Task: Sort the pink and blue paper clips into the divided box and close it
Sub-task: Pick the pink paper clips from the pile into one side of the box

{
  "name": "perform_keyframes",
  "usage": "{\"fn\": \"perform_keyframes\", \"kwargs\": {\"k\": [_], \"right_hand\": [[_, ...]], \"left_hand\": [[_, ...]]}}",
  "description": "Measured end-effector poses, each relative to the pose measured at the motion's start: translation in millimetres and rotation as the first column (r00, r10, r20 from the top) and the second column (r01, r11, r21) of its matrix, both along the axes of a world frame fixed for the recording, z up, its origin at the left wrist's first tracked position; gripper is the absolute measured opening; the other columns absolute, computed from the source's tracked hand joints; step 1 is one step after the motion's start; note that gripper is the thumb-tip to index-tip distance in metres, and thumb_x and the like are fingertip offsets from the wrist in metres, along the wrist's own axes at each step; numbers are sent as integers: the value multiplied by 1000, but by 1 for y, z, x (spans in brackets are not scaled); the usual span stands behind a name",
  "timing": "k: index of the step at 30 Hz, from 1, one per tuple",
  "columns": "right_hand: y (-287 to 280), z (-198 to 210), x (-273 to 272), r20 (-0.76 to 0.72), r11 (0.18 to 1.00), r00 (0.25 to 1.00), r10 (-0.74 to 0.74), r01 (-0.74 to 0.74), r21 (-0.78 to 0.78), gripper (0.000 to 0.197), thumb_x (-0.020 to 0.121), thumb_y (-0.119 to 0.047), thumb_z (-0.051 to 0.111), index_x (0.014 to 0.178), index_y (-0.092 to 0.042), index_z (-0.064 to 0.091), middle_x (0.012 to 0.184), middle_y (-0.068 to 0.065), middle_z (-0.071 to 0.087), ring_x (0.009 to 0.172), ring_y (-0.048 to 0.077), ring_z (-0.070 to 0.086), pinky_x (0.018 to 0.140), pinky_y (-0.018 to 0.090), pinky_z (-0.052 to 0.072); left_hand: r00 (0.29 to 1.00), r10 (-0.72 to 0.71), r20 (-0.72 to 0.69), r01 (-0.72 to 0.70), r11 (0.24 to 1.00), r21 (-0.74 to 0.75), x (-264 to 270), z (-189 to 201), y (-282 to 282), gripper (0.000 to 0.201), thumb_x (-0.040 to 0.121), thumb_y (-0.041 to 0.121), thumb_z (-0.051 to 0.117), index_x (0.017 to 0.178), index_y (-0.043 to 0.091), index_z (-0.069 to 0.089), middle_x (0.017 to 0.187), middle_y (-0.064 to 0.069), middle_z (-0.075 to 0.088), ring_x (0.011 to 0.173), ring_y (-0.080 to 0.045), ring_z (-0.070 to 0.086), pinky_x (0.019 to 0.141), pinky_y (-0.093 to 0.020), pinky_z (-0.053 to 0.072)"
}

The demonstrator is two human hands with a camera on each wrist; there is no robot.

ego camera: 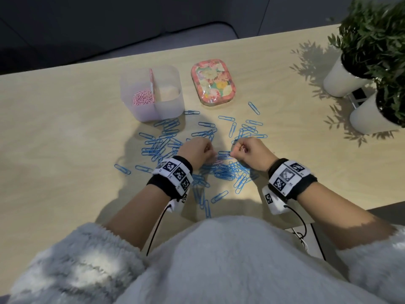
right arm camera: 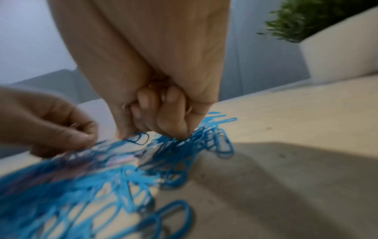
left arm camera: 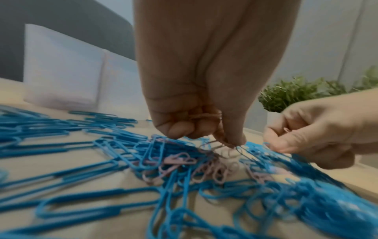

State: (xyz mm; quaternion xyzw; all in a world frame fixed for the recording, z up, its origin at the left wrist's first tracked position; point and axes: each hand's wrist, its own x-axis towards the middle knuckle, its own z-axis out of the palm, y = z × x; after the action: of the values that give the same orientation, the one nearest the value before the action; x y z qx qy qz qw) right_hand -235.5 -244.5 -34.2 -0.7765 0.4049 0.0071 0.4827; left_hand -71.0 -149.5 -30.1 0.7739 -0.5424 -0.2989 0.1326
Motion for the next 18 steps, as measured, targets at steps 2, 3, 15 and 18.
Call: {"fn": "perform_keyframes", "kwargs": {"k": [2,3,15,18], "right_hand": [[-7,6,-5,96,976,978,-183,169,139,28,87,-9,61,62,-15,51,49,3,45,40,6,38,39,13,30],[-12,8,-8,103,961,965,-240,221,167,27,88,-9,59,63,-14,52,44,-4,43,36,1,34,36,11,27],[-23,9,-14,109,941,937,-332,337,-32,20,85,-10,62,68,-19,57,67,6,59,55,7,54,59,16,44],[-3,15,-4,137,995,987,-87,92,-30,21,83,-5,61,67,-18,59,55,0,51,44,2,43,49,16,37]], "left_hand": [[990,72,-124,-78,996,-44,9,4,0,22,87,25,60,86,4,66,62,2,50,65,-21,49,62,-27,32],[976,106,-191,-118,992,-53,13,5,-1,22,87,24,61,85,3,67,57,6,45,58,-14,43,58,-27,30],[600,393,-697,-406,900,158,24,12,5,19,96,12,44,81,12,55,68,-2,54,47,-1,58,53,-20,38],[697,383,-606,-362,918,163,21,14,8,19,94,16,46,77,11,53,65,0,47,55,-12,46,52,-23,32]]}}
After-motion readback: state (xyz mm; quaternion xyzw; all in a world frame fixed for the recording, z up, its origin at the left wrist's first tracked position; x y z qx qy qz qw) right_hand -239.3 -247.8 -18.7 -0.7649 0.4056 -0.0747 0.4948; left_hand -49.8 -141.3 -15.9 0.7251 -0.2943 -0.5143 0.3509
